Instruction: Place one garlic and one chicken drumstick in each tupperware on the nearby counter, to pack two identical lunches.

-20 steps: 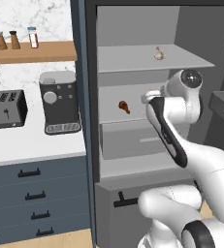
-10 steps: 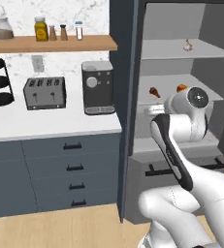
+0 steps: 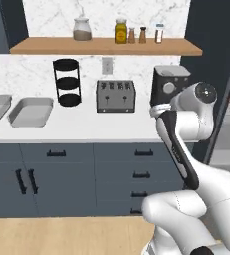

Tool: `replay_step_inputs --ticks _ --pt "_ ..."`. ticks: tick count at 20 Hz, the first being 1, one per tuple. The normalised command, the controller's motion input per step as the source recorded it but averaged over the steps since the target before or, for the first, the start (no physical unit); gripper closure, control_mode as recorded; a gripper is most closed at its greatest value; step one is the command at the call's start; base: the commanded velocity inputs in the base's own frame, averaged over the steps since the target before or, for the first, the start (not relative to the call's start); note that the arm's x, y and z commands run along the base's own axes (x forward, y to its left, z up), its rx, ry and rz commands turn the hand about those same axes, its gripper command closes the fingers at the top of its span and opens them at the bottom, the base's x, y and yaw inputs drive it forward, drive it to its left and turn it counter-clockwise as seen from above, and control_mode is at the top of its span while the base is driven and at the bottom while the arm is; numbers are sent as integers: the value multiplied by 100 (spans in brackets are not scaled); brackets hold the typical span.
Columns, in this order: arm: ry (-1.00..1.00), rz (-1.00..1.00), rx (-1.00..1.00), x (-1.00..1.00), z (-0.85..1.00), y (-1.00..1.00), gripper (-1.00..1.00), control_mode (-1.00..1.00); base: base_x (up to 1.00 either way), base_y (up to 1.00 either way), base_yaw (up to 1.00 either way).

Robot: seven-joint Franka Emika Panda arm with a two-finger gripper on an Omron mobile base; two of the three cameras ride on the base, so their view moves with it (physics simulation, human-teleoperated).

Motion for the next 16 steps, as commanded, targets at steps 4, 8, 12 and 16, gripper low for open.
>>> replay_step_inputs --ticks 4,8,12,16 --pt "0 0 0 0 0 0 100 100 74 100 32" --pt "0 0 0 0 0 0 100 100 100 100 16" --pt "0 0 0 0 0 0 100 100 100 100 1" --pt "0 0 0 0 0 0 100 100 98 100 -6"
